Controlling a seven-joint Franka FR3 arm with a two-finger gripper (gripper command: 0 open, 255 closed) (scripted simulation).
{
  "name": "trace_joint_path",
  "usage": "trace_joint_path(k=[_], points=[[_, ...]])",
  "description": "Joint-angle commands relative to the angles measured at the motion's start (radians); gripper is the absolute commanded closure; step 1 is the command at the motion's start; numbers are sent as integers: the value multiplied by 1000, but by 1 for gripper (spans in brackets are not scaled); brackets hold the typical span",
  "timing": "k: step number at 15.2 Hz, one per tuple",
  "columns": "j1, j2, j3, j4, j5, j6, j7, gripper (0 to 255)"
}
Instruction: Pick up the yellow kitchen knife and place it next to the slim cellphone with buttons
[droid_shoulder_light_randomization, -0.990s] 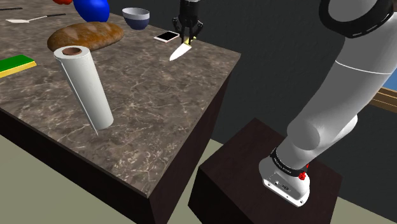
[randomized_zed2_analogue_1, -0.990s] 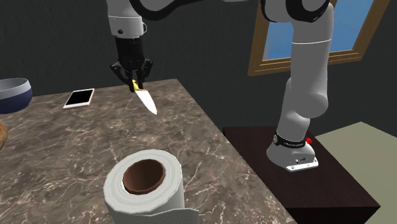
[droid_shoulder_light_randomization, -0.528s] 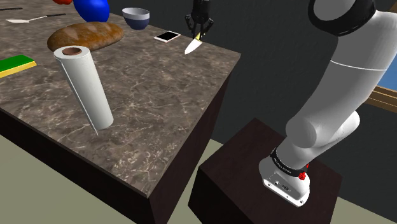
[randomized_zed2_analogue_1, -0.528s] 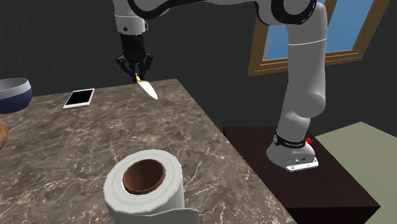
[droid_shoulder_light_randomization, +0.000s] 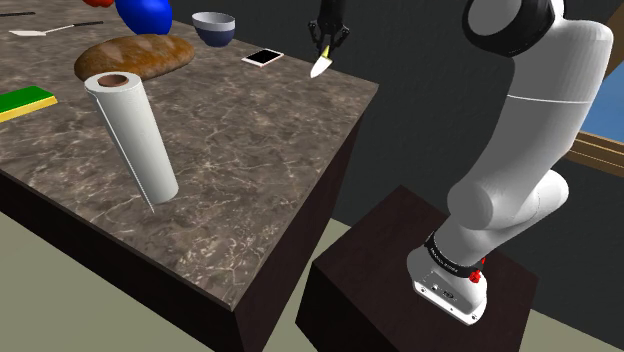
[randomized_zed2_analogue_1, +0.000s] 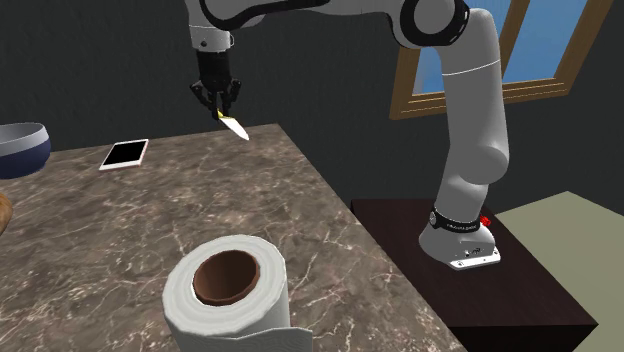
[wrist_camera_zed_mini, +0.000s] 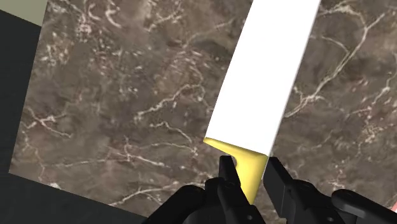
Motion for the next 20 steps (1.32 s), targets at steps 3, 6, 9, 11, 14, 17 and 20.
trace_joint_path(k=[3, 6, 9, 11, 14, 17, 20], points=[[-7, 1, -2, -53, 0, 54, -3, 255], [-9, 0, -3, -94, -1, 95, -1, 255], [-11, 2, -4, -132, -2, 134, 1, 255], [-12, 4, -5, -155, -4, 160, 2, 255], [-12, 6, -6, -164, -4, 170, 3, 255], [-12, 6, -6, -164, -4, 170, 3, 255], [-12, 6, -6, -164, -4, 170, 3, 255]])
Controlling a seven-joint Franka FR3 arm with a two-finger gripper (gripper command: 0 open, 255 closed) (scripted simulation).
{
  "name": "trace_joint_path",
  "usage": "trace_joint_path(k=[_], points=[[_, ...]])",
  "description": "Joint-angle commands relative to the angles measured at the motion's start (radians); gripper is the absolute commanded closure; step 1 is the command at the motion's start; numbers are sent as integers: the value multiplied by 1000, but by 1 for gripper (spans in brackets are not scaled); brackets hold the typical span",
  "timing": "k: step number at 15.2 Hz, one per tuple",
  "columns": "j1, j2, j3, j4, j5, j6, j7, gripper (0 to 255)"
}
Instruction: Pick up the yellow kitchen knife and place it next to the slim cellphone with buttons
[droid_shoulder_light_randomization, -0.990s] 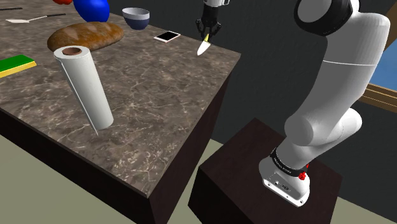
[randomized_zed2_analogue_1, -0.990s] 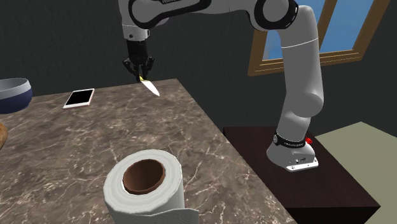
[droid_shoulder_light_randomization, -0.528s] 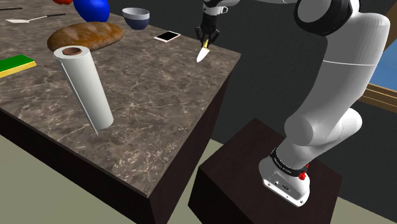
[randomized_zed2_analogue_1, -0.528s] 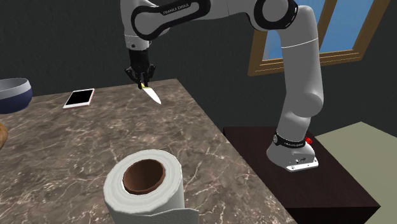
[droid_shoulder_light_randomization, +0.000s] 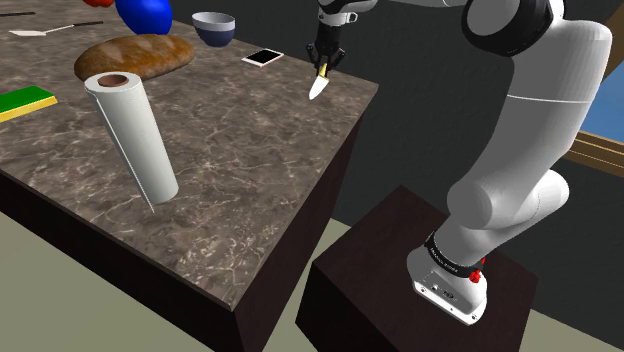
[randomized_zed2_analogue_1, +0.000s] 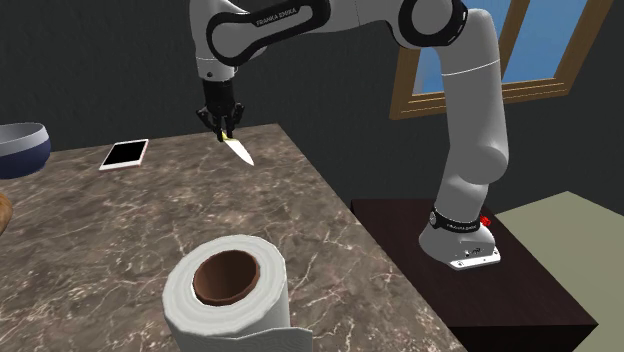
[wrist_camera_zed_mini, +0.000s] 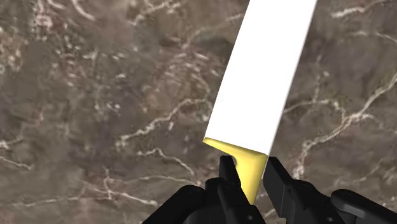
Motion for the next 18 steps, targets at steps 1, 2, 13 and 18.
trace_joint_path(k=[1, 2, 13, 18], points=[[0, 0, 0, 0, 0, 0, 0, 0], [0, 0, 0, 0, 0, 0, 0, 0], [4, -17, 4, 103, 7, -119, -6, 0], [4, -17, 4, 103, 7, -119, -6, 0]])
